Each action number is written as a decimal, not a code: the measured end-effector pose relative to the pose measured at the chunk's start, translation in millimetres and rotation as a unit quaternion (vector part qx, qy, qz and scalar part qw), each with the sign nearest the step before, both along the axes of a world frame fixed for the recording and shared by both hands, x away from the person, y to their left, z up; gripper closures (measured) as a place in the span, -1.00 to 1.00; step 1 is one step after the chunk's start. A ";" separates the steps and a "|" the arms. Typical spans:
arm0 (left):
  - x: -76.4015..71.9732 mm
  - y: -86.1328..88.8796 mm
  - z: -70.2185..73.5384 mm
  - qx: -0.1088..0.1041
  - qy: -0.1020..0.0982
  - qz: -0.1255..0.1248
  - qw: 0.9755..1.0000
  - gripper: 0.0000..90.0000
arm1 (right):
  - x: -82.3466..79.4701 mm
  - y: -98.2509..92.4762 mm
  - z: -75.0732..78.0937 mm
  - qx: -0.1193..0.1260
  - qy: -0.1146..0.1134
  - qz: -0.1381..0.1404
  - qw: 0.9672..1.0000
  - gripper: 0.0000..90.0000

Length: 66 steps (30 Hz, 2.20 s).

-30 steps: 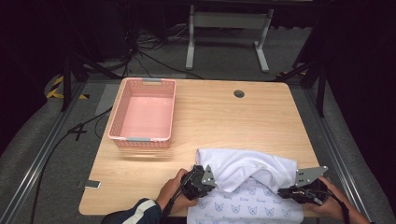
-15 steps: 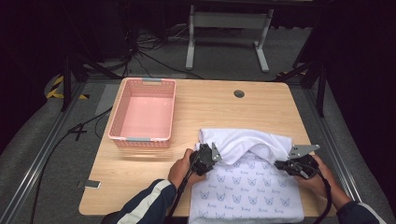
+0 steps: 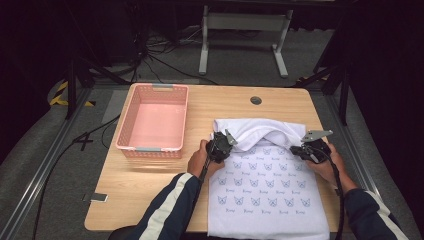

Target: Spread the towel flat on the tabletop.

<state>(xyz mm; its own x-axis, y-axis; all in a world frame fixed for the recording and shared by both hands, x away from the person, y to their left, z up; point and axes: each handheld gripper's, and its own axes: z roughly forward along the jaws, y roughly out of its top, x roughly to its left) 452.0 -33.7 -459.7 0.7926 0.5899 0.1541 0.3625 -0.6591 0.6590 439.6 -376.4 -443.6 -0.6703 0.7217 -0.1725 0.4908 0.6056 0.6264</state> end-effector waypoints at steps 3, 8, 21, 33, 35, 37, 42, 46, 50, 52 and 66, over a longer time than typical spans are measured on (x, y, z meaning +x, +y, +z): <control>14.3 -2.3 0.6 0.002 0.000 0.015 1.000 0.93 | 7.8 0.8 -0.1 0.000 -0.002 -0.010 1.000 0.91; 27.0 -7.2 2.9 0.013 0.002 0.029 1.000 0.93 | 17.5 1.1 -0.8 0.000 -0.008 -0.022 1.000 0.91; -30.3 44.6 88.2 -0.128 -0.071 -0.034 0.989 0.92 | -30.0 -34.6 54.6 0.131 -0.069 0.035 0.988 0.89; -116.4 75.8 59.8 -0.105 -0.020 -0.142 0.984 0.90 | -118.5 -47.5 69.3 0.110 -0.030 0.189 0.975 0.89; -126.2 77.4 51.4 -0.091 -0.007 -0.153 0.984 0.90 | -130.5 -49.8 65.2 0.107 -0.018 0.204 0.973 0.89; -132.4 78.7 41.4 -0.075 0.012 -0.161 0.984 0.90 | -142.7 -49.7 57.7 0.092 0.004 0.222 0.971 0.89; -138.6 77.3 21.1 -0.039 0.041 -0.174 0.983 0.90 | -158.9 -43.4 32.5 0.033 0.064 0.245 0.967 0.88; -136.4 70.0 7.4 0.006 0.044 -0.182 0.982 0.90 | -156.4 -41.3 11.5 -0.003 0.097 0.222 0.970 0.88; -122.7 68.3 4.5 0.018 0.038 -0.165 0.985 0.91 | -147.5 -43.7 4.7 0.009 0.100 0.206 0.973 0.87; -113.3 66.6 5.0 0.027 0.031 -0.155 0.987 0.91 | -141.2 -43.1 3.9 0.011 0.091 0.193 0.977 0.89; -109.1 86.4 25.7 -0.035 -0.024 -0.131 0.990 0.87 | -133.2 -64.9 25.8 0.064 -0.005 0.177 0.982 0.88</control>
<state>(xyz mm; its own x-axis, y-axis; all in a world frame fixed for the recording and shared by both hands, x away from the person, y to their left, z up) 342.8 52.7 -434.0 0.9127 0.3758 0.1607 0.1525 -0.6779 0.7191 306.3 -441.3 -417.9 -0.8822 0.4592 -0.1041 0.2560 0.6534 0.7124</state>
